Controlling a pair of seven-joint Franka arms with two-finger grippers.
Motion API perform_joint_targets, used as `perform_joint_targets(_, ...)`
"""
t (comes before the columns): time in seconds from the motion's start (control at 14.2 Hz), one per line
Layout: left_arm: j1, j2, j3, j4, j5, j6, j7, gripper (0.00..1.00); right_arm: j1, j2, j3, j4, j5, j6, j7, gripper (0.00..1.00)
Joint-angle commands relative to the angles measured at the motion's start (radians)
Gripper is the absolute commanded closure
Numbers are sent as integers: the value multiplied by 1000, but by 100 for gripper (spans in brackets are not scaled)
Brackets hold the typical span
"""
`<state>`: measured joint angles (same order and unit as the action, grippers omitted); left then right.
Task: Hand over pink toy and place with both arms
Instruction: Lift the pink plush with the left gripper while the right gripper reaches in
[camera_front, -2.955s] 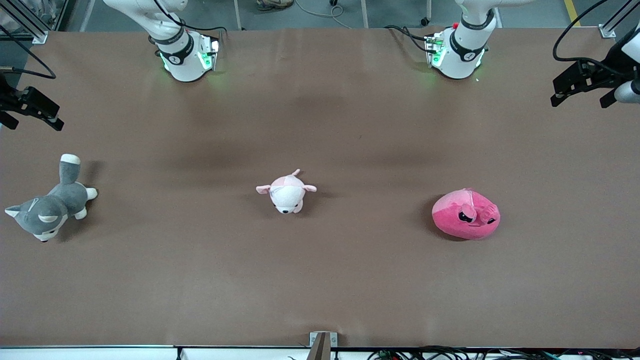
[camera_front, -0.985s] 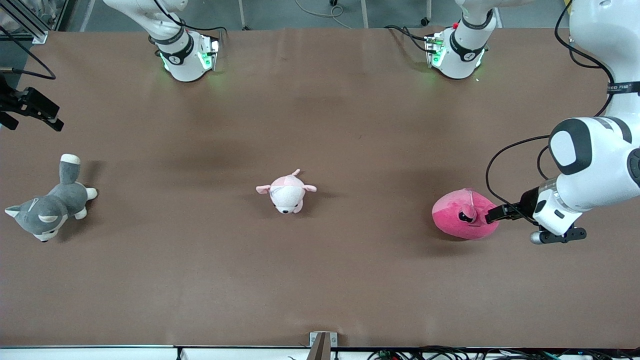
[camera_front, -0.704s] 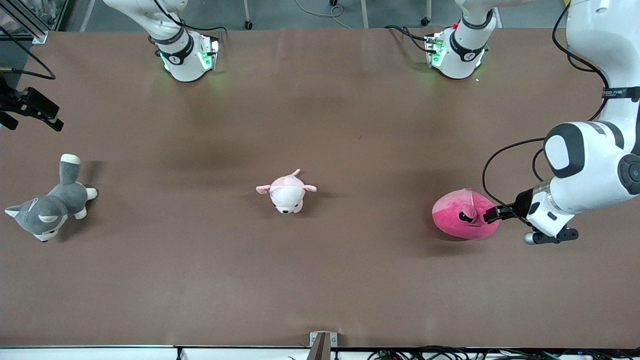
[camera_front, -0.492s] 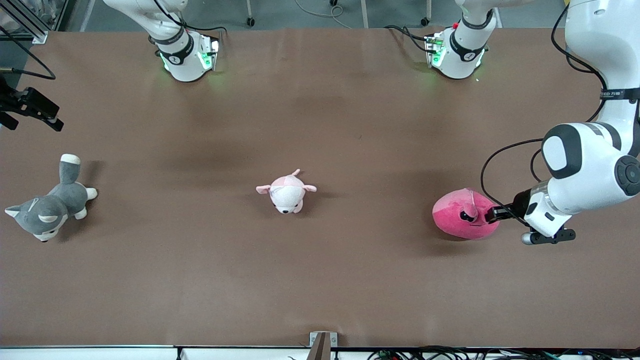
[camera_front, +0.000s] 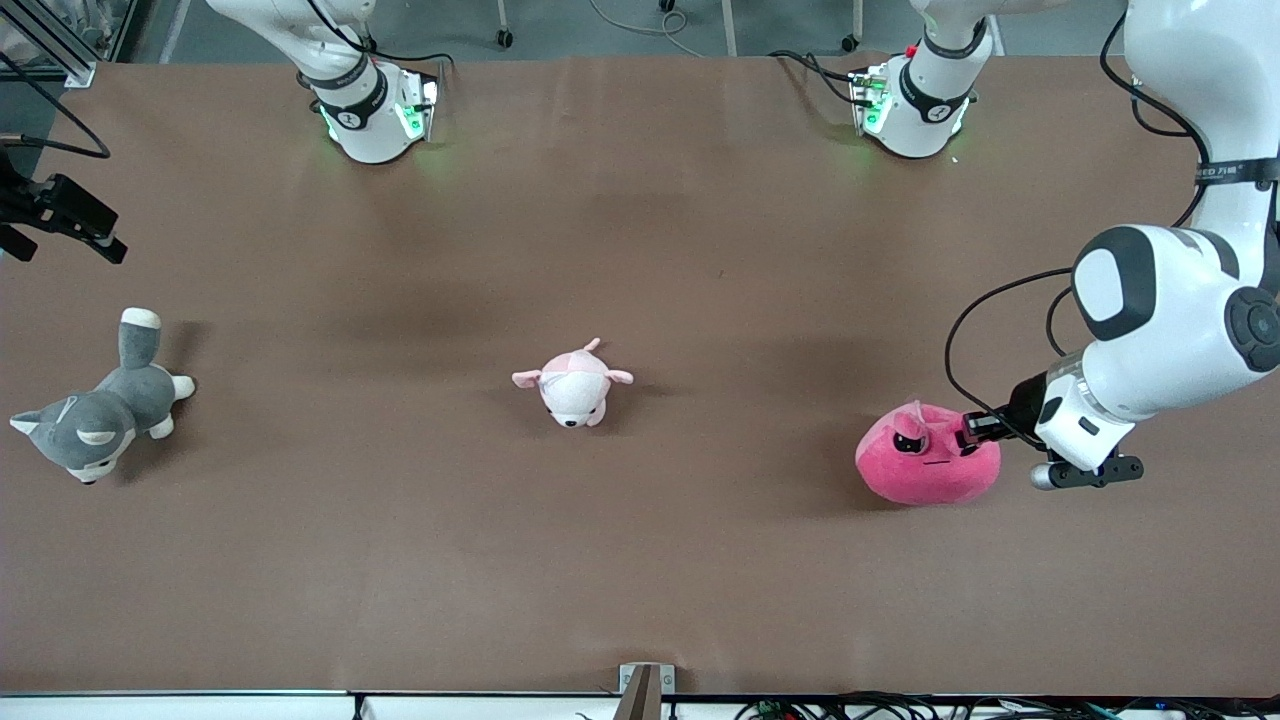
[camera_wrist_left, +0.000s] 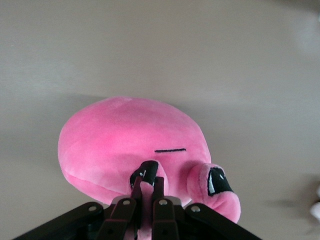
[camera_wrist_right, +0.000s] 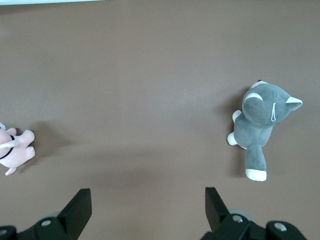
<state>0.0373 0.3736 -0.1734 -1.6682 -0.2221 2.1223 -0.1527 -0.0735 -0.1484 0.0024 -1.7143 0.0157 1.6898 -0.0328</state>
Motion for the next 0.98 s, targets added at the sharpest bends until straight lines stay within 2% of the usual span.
perform_joint_targets(0.0, 0, -21, -66, 102, 1, -117, -143, 99, 9, 9, -8, 48, 35, -68, 2, 0)
perform_joint_targets(0.14, -11, -19, -133, 180, 3, -157, -287, 99, 3, 9, -13, 71, 52, -133, -2, 0)
perform_joint_targets(0.28, -65, -19, -190, 209, 7, -157, -445, 99, 8, 10, -12, 78, 49, -144, -5, 0)
perform_joint_targets(0.63, -327, 33, -179, 356, 6, -119, -809, 99, 8, 24, -9, 99, 53, -171, -7, 0)
perform_joint_targets(0.91, -468, 33, -179, 381, 4, -18, -1014, 99, 52, 35, -5, 96, 98, -212, -4, 0)
